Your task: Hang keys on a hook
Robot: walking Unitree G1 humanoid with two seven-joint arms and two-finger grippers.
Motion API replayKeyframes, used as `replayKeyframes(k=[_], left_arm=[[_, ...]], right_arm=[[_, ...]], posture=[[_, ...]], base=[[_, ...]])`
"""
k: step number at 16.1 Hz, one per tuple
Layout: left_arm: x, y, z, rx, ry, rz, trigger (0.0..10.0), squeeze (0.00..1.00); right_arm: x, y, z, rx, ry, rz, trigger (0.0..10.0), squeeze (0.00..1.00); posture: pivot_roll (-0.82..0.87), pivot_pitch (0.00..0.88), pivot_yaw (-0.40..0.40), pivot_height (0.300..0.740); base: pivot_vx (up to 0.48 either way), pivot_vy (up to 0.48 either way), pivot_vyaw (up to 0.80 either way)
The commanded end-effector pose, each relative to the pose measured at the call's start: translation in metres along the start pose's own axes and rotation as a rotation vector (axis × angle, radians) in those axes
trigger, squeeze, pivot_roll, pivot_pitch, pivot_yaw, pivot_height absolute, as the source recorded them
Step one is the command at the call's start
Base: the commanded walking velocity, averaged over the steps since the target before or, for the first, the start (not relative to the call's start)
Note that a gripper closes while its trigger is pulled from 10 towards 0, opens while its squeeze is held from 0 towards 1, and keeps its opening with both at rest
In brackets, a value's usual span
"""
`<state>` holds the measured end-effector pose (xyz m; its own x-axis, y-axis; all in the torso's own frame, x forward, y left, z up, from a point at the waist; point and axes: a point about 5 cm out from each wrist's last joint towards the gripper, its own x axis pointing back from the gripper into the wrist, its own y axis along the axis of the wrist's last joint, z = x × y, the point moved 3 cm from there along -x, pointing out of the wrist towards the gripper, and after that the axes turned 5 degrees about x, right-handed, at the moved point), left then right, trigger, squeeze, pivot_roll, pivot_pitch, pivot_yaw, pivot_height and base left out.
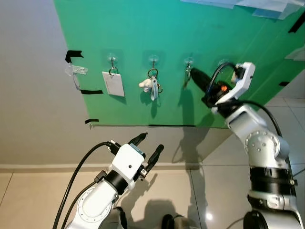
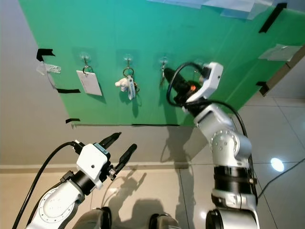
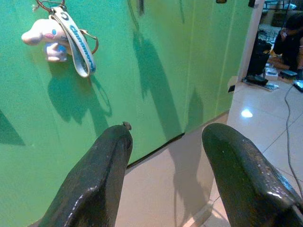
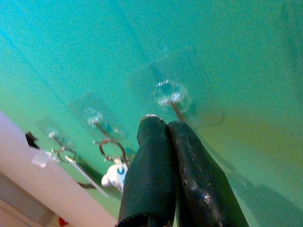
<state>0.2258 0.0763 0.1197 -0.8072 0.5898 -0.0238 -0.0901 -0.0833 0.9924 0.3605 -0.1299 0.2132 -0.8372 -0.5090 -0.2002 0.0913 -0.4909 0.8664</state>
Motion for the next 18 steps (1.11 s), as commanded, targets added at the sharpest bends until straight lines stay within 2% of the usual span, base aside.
replayKeyframes(k=[1, 4, 6, 9, 11, 12, 13, 14, 15, 16, 17, 18], left_arm=[[-0.001, -0.001, -0.006, 0.006, -0.018, -0.008, 10.0, 0.00], [-0.001, 0.001, -0.006, -0.002, -0.017, -0.022, 10.0, 0.00], [0.000, 0.000, -0.006, 0.001, -0.008, -0.017, 10.0, 0.00], [0.000, -0.001, -0.006, 0.003, -0.002, -0.015, 10.0, 0.00], [0.000, -0.003, -0.006, 0.005, -0.001, -0.010, 10.0, 0.00], [-0.001, -0.004, -0.006, 0.005, 0.002, -0.006, 10.0, 0.00], [-0.002, -0.006, -0.004, -0.003, 0.010, 0.002, 10.0, 0.00], [-0.002, -0.006, -0.003, -0.009, 0.015, 0.006, 10.0, 0.00], [-0.005, -0.009, -0.001, -0.038, 0.024, 0.022, 10.0, 0.00], [-0.009, -0.009, 0.001, -0.046, 0.027, 0.025, 10.0, 0.00], [-0.015, -0.011, 0.005, -0.048, 0.028, 0.024, 10.0, 0.00], [-0.016, -0.012, 0.007, -0.040, 0.036, 0.027, 10.0, 0.00]], right_arm=[[0.000, -0.004, -0.012, -0.064, -0.039, 0.003, 0.0, 0.00], [-0.004, -0.013, -0.028, -0.115, -0.096, 0.011, 0.0, 0.00], [-0.005, -0.018, -0.033, -0.171, -0.106, 0.013, 0.0, 0.00], [-0.008, -0.015, -0.034, -0.162, -0.098, 0.008, 0.0, 0.00], [-0.008, -0.015, -0.041, -0.238, -0.125, -0.002, 0.0, 0.00], [-0.006, -0.024, -0.050, -0.229, -0.193, 0.054, 1.5, 0.00], [-0.001, -0.033, -0.060, -0.138, -0.272, 0.105, 10.0, 0.00], [0.000, -0.035, -0.063, -0.098, -0.295, 0.114, 10.0, 0.00], [0.007, -0.035, -0.067, 0.037, -0.357, 0.121, 10.0, 1.00], [0.018, -0.034, -0.065, 0.203, -0.398, 0.127, 10.0, 1.00], [0.038, -0.038, -0.056, 0.395, -0.406, 0.142, 10.0, 1.00], [0.046, -0.038, -0.055, 0.431, -0.424, 0.134, 10.0, 1.00]], posture=[[0.06, 0.154, -0.115, 0.740], [0.07, 0.158, -0.119, 0.740], [0.07, 0.160, -0.123, 0.740], [0.07, 0.163, -0.123, 0.740], [0.06, 0.163, -0.125, 0.740], [0.06, 0.163, -0.125, 0.740], [0.06, 0.158, -0.126, 0.740], [0.06, 0.158, -0.126, 0.740], [0.06, 0.140, -0.127, 0.740], [0.05, 0.122, -0.127, 0.740], [0.04, 0.093, -0.123, 0.740], [0.03, 0.082, -0.120, 0.740]], base=[[0.000, 0.000, 0.00], [0.000, 0.000, 0.00], [0.000, 0.000, 0.00], [0.000, 0.000, 0.00], [0.000, 0.000, 0.00], [0.000, 0.000, 0.00], [0.000, 0.000, 0.00], [0.000, 0.000, 0.00], [0.000, 0.000, 0.00], [0.000, 0.000, 0.00], [0.000, 0.000, 0.00], [0.000, 0.000, 0.00]])
